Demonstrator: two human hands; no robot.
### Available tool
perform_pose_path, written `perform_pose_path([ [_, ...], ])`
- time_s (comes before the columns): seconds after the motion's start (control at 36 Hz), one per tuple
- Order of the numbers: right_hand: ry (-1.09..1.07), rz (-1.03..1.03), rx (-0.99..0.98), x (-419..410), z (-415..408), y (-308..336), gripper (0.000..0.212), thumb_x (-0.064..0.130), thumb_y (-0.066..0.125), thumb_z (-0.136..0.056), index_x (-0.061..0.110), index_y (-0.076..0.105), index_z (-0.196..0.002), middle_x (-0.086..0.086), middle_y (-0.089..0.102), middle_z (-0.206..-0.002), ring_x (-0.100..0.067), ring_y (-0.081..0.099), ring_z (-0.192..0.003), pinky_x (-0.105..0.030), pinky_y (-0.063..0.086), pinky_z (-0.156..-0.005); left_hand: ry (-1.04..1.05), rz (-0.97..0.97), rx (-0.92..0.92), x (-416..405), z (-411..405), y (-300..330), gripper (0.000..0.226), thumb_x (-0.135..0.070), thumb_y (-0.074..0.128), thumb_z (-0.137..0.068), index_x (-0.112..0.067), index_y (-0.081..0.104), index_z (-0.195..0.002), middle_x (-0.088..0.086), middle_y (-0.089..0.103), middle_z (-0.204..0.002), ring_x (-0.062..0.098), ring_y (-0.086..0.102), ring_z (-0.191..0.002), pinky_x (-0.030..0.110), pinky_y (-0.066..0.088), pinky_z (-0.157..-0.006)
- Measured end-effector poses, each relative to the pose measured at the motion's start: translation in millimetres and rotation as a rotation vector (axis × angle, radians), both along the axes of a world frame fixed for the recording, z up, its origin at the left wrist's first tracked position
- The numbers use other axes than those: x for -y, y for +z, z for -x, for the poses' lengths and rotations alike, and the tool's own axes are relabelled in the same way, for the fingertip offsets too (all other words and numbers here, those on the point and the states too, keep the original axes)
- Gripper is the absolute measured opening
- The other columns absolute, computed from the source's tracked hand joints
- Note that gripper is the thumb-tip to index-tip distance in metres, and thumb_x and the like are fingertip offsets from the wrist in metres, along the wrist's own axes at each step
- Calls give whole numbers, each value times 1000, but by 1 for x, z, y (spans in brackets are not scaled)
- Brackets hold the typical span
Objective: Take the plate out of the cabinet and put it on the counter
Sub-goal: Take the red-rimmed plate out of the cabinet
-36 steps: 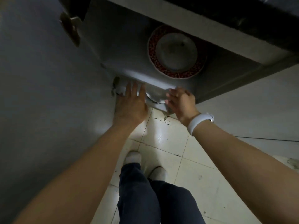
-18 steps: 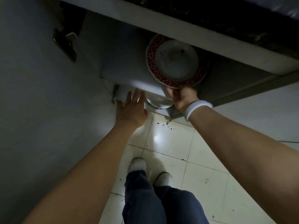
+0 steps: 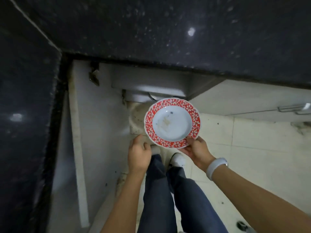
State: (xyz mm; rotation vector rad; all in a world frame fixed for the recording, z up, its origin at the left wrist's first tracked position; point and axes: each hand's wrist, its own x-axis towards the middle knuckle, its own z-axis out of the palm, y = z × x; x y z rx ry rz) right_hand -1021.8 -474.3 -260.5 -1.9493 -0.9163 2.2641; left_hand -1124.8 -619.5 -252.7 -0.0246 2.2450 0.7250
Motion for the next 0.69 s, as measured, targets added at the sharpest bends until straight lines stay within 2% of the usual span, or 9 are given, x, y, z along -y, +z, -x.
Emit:
perform_pose_path([
  [0.06,10,-20,34,1,-26,23,26,10,48,-90,6,46,-116,-10,63,-91,-26,64,-80,-36,55,-67,-52,6,18,1,-9,20,40,-15,45,-90,-13,47,-130,15,52,-135,33,50,-123,40,42,-102],
  [0.17,26,-94,47,-3,-76,67,29,11,48,-91,6,46,-119,-15,62,-104,-24,64,-83,-29,59,-59,-202,-34,-15,-12,-21,56,39,-15,44,-91,-12,48,-129,12,53,-136,30,48,-126,38,40,-104],
  [0.28,25,-196,83,-20,-117,110,32,19,49,-90,12,45,-122,-16,57,-119,-30,61,-95,-35,55,-73,-368,-103,-90,-49,-25,94,38,-14,44,-91,-9,50,-128,14,53,-136,28,47,-126,38,37,-108],
  [0.33,10,-257,75,-31,-135,131,30,22,48,-90,17,45,-120,-12,58,-117,-26,62,-94,-33,55,-72,-464,-147,-141,-77,-28,114,39,-14,44,-90,-9,49,-129,13,52,-136,27,46,-127,38,37,-108],
  [0.44,-117,-343,59,-57,-169,165,27,22,48,-91,19,47,-118,-8,61,-109,-18,64,-85,-20,56,-59,-655,-281,-220,-142,-38,156,38,-14,44,-92,-9,48,-129,12,50,-138,26,43,-129,35,33,-108],
  [0.58,-303,-422,-1,-100,-215,193,31,20,48,-91,17,48,-122,-2,65,-103,-18,65,-88,-27,57,-67,-860,-401,-321,-229,-66,200,38,-16,44,-92,-12,47,-130,9,49,-138,25,44,-128,38,35,-108],
  [0.69,-433,-475,-52,-139,-255,203,28,12,46,-91,14,51,-118,-9,64,-102,-10,68,-73,-22,58,-58,-958,-494,-397,-297,-99,218,37,-12,47,-90,-9,50,-127,10,54,-131,27,49,-121,43,41,-104],
])
